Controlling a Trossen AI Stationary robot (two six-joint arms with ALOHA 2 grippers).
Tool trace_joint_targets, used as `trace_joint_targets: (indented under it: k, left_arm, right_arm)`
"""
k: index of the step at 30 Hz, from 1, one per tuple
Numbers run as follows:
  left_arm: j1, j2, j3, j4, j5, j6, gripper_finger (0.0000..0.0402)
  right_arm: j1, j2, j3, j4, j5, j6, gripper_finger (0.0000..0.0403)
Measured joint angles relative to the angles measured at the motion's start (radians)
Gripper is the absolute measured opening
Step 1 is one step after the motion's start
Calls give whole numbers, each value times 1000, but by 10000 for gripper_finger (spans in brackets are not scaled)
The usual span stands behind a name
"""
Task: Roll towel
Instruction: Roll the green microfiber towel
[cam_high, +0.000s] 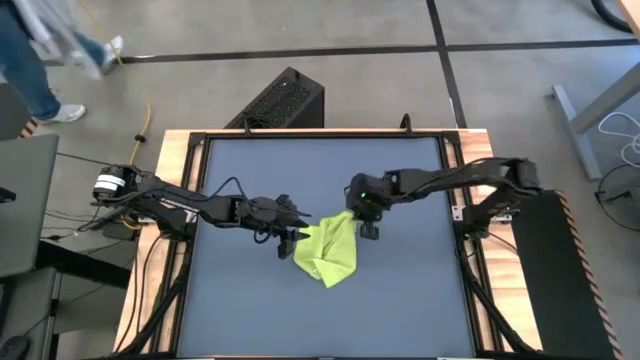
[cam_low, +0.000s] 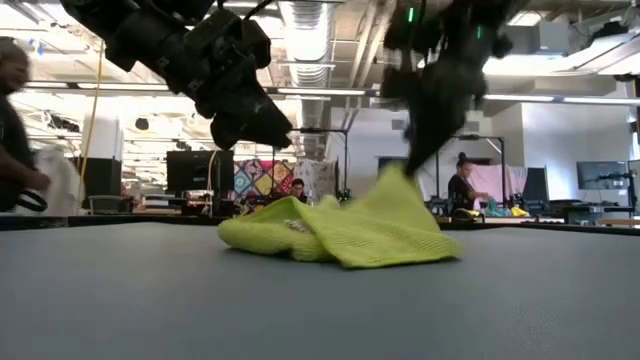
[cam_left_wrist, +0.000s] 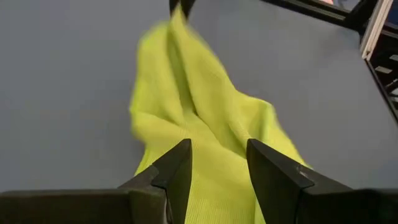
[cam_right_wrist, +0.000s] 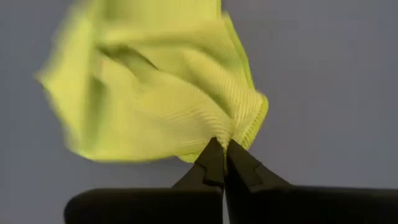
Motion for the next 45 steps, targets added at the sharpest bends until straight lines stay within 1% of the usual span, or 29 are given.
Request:
trace_joint_targets:
  k: [5,9,11,13,15,18,20,23,25,29,33,36,39,43,45]
  left_arm:
    - [16,-54,0,11,-32,58,142]
    - [38,-99,0,5,-61,101,142]
    - [51,-118,0,5,-72,122,142]
    - [62,-130,0,6,-80,139,142]
    - [72,-132,0,5,-82,149,142]
    - [76,-130,0,-3,-82,149,142]
    - [75,-124,0,-7,-82,149,142]
    - [75,-123,0,-35,-81,149,142]
    - [75,-123,0,-47,-81,150,142]
    - [75,-123,0,-47,-82,149,142]
    - [75,-123,0,-48,-81,141,142]
    - [75,-123,0,-57,-81,122,142]
    - [69,-123,0,-66,-82,82,142]
    - [48,-116,0,-60,-80,13,142]
    - [39,-88,0,-9,-79,-30,142]
  right_arm:
    - [-3,-143,172,-24,0,-109,14]
    - [-19,-221,303,38,-2,-176,14]
    - [-25,-252,336,104,-28,-199,14]
    - [-34,-272,340,143,-91,-213,14]
    - [-42,-272,338,88,-135,-204,14]
    - [-36,-226,338,-93,-150,-149,14]
    - [-20,-177,328,-216,-150,-121,14]
    - [8,-87,287,-334,-137,-60,24]
    - [13,-46,277,-354,-129,-20,46]
    - [15,15,271,-417,-129,13,104]
    - [8,12,270,-461,-127,16,155]
    - [-3,-10,240,-461,-112,37,178]
    - [-15,-46,180,-438,-86,74,187]
    - [-21,-115,41,-305,-92,140,186]
    - [-12,-143,-42,-213,-100,191,184]
